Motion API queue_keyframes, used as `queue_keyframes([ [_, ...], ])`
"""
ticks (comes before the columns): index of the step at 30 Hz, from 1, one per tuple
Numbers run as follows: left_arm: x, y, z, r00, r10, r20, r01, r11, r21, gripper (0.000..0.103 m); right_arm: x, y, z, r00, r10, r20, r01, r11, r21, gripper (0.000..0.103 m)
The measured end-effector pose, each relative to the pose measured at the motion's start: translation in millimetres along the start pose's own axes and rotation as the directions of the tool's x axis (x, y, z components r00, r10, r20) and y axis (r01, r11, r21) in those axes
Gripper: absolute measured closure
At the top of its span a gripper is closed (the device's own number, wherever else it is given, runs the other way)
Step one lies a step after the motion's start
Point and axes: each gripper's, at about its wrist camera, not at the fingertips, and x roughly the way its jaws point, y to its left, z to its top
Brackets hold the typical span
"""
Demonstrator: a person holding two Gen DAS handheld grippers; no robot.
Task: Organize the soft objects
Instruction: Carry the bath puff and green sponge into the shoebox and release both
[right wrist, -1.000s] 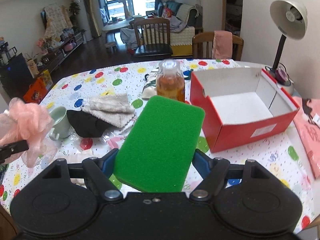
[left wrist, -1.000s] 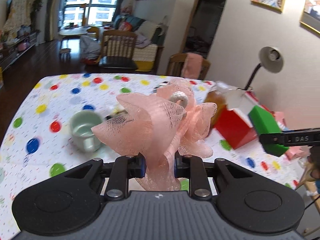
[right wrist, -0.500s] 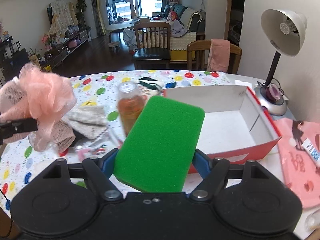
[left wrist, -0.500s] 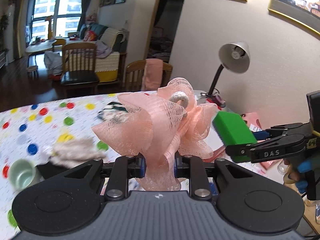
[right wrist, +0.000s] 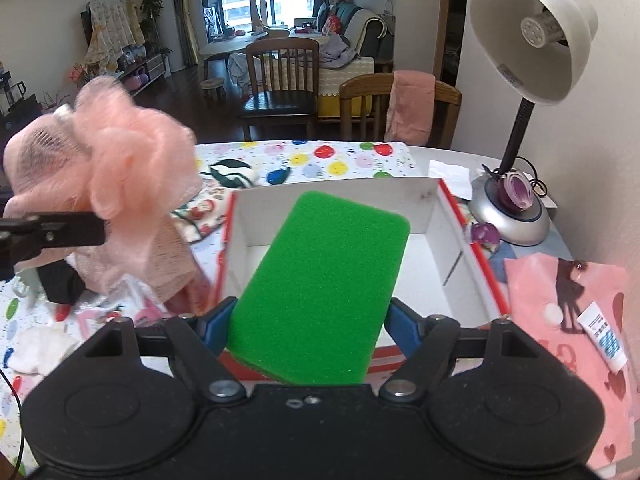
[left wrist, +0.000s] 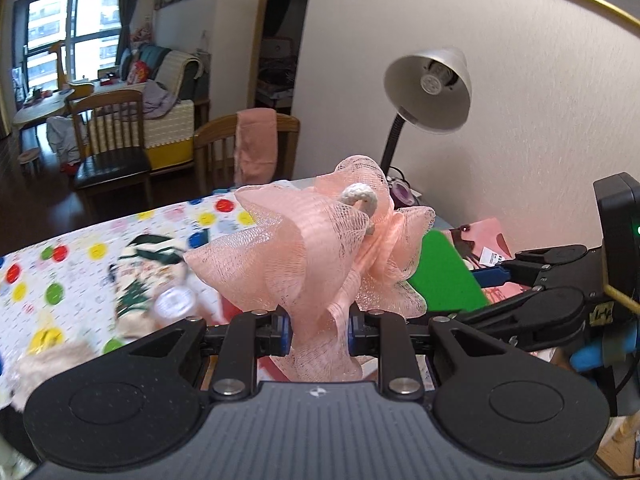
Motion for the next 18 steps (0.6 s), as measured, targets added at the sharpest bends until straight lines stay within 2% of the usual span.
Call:
queue_keyframes([
  [8, 72, -33, 28, 0.998, -0.004, -0.058, 0.006, 1.0, 0.025, 0.08, 26, -34, 10, 0.999, -0.019, -0.026, 0.018, 1.0, -0.023, 0.025],
  [13, 120, -36, 39, 0.993, 0.013, -0.114, -0.014, 1.0, -0.007, 0.08, 47, -53, 17, 0.998, -0.044, -0.04, 0.043, 0.998, -0.037, 0.025],
  [15, 138, -35, 42, 0.99, 0.016, -0.142, -0.02, 0.999, -0.028, 0.08, 58, -60, 21, 0.998, -0.021, -0.066, 0.019, 0.999, -0.03, 0.025],
  [18, 164, -32, 44, 0.982, 0.028, -0.184, -0.039, 0.998, -0.053, 0.08, 74, -67, 25, 0.996, -0.028, -0.09, 0.023, 0.998, -0.052, 0.025],
])
